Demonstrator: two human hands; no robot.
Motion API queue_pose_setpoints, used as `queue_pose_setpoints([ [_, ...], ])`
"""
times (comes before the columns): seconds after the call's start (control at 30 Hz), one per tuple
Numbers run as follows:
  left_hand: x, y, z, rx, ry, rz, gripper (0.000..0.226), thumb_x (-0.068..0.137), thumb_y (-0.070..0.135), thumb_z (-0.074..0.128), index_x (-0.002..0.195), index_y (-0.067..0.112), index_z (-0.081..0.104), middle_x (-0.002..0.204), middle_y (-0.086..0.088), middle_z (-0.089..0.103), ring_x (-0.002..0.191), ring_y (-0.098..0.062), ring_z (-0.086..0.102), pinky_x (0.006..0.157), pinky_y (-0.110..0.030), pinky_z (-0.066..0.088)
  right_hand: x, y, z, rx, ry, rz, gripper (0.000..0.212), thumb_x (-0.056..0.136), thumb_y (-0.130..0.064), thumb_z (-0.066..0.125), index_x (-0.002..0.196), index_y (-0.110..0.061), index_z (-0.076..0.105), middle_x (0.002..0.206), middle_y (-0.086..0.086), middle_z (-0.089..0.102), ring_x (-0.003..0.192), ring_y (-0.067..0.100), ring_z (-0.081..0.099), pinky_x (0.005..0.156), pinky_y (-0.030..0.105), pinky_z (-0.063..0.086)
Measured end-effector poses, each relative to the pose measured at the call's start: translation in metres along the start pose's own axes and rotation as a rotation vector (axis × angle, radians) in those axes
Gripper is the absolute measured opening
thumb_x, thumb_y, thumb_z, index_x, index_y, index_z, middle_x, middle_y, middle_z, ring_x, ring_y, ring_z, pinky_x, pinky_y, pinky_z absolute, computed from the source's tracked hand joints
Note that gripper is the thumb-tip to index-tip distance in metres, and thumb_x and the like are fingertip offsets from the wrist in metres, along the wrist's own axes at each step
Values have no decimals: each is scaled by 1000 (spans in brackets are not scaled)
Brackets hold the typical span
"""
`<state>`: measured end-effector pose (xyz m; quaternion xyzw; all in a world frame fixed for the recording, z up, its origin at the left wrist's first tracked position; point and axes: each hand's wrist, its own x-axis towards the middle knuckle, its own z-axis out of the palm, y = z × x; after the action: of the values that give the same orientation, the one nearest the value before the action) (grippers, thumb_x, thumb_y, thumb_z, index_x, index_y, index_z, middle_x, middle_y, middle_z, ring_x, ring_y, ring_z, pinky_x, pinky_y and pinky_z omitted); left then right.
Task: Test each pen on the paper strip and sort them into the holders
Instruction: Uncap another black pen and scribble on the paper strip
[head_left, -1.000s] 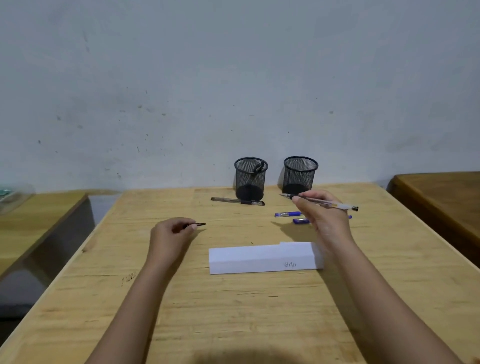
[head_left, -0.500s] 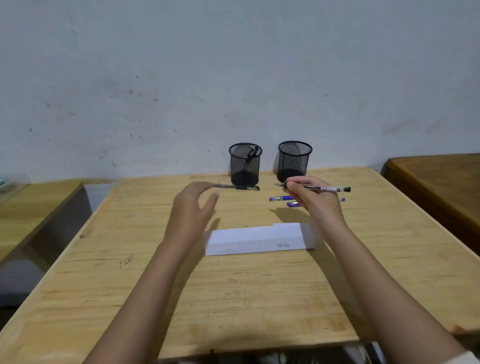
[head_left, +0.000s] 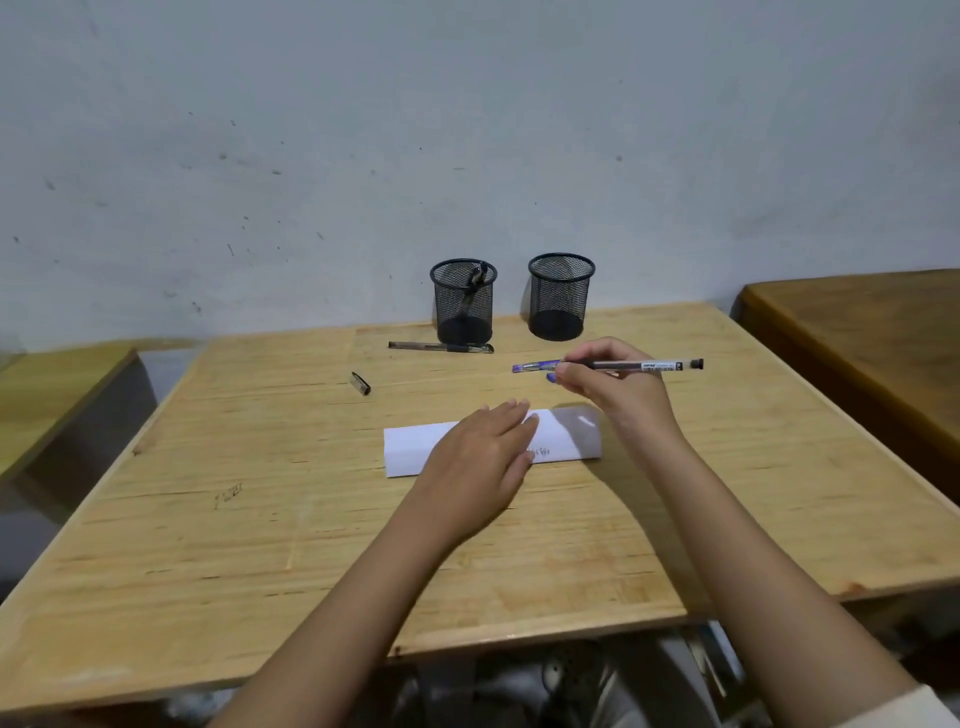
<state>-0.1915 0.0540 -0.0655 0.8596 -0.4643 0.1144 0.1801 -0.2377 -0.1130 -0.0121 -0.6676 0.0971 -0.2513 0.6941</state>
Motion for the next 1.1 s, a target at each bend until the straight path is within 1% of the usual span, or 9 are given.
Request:
queue_pose_setpoints([
  [0.07,1,-2,3,-4,-52,-11,43,96,26,44,137,13,43,149,-5,40,140,-18,32,115,-31,22,-2,5,2,-21,-3,18,13,74,3,70,75,-6,62,72,8,65,69,16,64,68,21,52],
  [0.2,-1,-5,6,-1,-165,-53,50,100,33,34,147,19,25,156,1,22,145,-13,17,117,-30,11,-4,21,3,7,-5,101,19,65,-5,76,68,-14,59,69,9,60,61,16,56,65,30,47],
  [0.33,-2,-8,8,16,-321,-120,55,100,44,22,150,26,8,159,5,2,146,-8,-2,119,-34,0,-3,29,1,-59,0,73,18,73,5,70,74,-2,53,62,9,56,46,8,52,52,20,46],
  [0.43,-2,-9,9,8,-384,-153,58,98,49,18,149,28,1,159,8,-6,145,-6,-9,119,-37,-5,-3,33,1,-127,-2,55,19,73,3,72,80,2,54,61,10,57,47,7,54,53,18,48],
  [0.63,-1,-9,10,11,-410,-158,58,98,50,15,149,29,-4,158,9,-10,144,-5,-12,119,-38,-7,0,41,4,-252,13,76,34,68,7,65,55,-10,39,52,6,43,48,12,43,49,23,38],
  [0.7,-1,-9,10,19,-407,-155,58,98,50,15,148,30,-5,158,9,-11,144,-5,-12,119,-38,-7,0,42,6,-299,10,55,33,66,8,63,54,-9,37,55,11,38,55,17,39,55,26,36],
  [0.8,-1,-9,11,20,-403,-153,58,98,50,15,148,30,-5,158,9,-10,145,-6,-11,119,-38,-7,0,48,8,-321,-2,65,27,64,8,60,55,-3,38,58,12,34,58,23,35,55,27,32],
  [0.93,-2,-8,10,20,-402,-157,58,98,50,15,148,30,-4,158,9,-10,145,-7,-11,119,-38,-7,2,53,7,-352,10,77,28,62,5,60,53,-8,36,58,12,33,58,22,35,54,28,32],
  [1.1,-1,-8,10,17,-394,-160,57,98,50,15,148,31,-4,158,8,-9,145,-7,-11,119,-38,-7,2,54,7,-379,9,74,26,65,5,61,55,-5,39,56,11,35,59,22,37,56,30,34],
])
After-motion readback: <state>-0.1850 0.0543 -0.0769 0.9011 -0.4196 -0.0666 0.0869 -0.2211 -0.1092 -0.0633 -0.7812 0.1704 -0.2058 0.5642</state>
